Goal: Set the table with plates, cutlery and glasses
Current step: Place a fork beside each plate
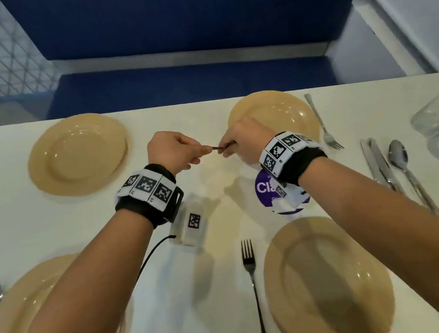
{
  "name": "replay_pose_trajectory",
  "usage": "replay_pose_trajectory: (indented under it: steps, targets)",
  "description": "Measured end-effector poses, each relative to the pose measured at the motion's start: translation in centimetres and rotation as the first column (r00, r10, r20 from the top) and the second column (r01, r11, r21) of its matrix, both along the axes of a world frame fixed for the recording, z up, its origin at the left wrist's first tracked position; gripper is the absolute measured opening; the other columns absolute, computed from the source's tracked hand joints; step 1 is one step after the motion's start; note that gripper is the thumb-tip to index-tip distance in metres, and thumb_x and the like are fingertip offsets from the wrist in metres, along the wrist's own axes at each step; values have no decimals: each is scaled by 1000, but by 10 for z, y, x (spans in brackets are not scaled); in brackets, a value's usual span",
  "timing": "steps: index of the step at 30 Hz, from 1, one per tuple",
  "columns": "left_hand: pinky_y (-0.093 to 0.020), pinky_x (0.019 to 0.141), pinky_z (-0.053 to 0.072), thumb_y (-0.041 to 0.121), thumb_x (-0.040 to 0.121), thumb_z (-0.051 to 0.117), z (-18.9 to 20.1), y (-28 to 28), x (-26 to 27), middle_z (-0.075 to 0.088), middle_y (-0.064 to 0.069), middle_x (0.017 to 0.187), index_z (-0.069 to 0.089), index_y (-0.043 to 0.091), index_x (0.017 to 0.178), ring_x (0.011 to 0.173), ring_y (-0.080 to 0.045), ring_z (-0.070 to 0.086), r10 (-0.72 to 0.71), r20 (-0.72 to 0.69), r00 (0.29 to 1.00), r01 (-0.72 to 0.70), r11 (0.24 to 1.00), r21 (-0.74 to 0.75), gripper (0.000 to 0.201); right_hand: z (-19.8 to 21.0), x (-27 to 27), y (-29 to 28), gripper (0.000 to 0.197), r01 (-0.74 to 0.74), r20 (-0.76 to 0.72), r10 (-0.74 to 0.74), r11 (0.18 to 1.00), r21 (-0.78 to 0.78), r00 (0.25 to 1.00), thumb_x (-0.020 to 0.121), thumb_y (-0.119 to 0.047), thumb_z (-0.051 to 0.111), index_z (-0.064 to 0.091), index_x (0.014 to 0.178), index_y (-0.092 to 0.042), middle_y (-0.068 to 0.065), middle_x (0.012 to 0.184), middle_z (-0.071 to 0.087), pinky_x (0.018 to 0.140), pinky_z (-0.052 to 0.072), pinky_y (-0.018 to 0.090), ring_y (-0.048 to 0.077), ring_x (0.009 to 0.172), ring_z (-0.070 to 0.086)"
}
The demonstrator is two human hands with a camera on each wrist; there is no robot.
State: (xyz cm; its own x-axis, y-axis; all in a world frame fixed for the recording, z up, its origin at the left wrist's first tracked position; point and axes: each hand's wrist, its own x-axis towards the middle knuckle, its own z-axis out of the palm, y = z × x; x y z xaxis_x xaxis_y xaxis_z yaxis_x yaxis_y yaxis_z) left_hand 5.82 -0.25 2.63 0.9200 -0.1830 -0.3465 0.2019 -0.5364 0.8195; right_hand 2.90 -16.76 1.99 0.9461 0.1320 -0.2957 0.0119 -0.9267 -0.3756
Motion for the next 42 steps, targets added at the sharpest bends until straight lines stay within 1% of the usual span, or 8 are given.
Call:
replay_pose_trajectory:
  steps: [7, 15, 20, 24, 28, 32, 36, 42]
  targets:
    - [-23, 66, 58, 6, 74, 78, -5, 118, 47, 63, -4, 70, 62, 8, 83, 48, -8, 61, 189, -57, 980, -197, 950, -244, 19, -3, 26, 127, 27, 153, -11, -154, 975, 160, 988, 83, -16, 69, 71, 110, -16, 7, 103, 72, 84, 44, 22, 20, 99, 64]
    - [-26, 74, 57, 11, 87, 63, -35, 150, 78, 67, -6, 84, 63, 15, 97, 60, -12, 63, 137, -50, 989, -141, 986, -91, 11, -44, 65, 178, 30, 572, -180, -544, 758, 314, 820, 84, -6, 66, 67, 115, -6, 11, 101, 70, 73, 52, 15, 20, 78, 65]
    - [-35, 95, 48, 18, 97, 42, -53, 136, 82, 64, -10, 118, 60, 10, 120, 104, -26, 62, -179, 37, 983, 172, 975, 138, 30, -65, 87, 185, 32, 556, -204, -521, 807, 198, 829, 86, 0, 56, 67, 115, -11, 9, 96, 70, 62, 45, 14, 22, 85, 63]
    - [-34, 89, 42, 16, 100, 31, -63, 122, 89, 64, -19, 116, 63, 4, 107, 103, -29, 58, -349, 30, 937, 328, 904, 275, 35, -76, 99, 185, 31, 546, -136, -529, 816, 191, 838, 86, -1, 52, 70, 108, -12, 4, 80, 58, 67, 39, 20, 18, 78, 52]
    - [-33, 84, 44, 17, 100, 32, -78, 110, 93, 64, -19, 116, 62, 2, 117, 107, -32, 59, -400, -32, 916, 391, 872, 294, 38, -81, 100, 182, 33, 507, -76, -502, 839, 198, 861, 87, -1, 48, 68, 113, -8, 15, 104, 70, 88, 48, 29, 28, 100, 63]
    - [-31, 72, 42, 22, 97, 35, -91, 100, 99, 63, -23, 110, 63, -2, 104, 95, -33, 62, -402, -67, 913, 402, 862, 308, 38, -90, 93, 179, 34, 469, -25, -472, 865, 180, 881, 87, -2, 49, 69, 112, -13, 12, 109, 71, 88, 48, 27, 26, 103, 64]
    - [-41, 83, 48, 17, 95, 34, -90, 93, 104, 59, -23, 114, 62, -5, 100, 96, -35, 61, -400, -78, 913, 404, 861, 310, 36, -91, 101, 175, 36, 486, -43, -489, 845, 222, 871, 89, 0, 48, 66, 117, -11, 14, 114, 69, 94, 48, 32, 27, 107, 63]
    - [-36, 94, 41, 16, 98, 31, -89, 87, 116, 49, -21, 128, 59, -4, 116, 112, -34, 54, -371, -64, 927, 364, 841, 401, 39, -91, 118, 173, 36, 471, -57, -472, 849, 241, 880, 90, 0, 47, 65, 118, -10, 15, 114, 69, 93, 48, 32, 29, 107, 62]
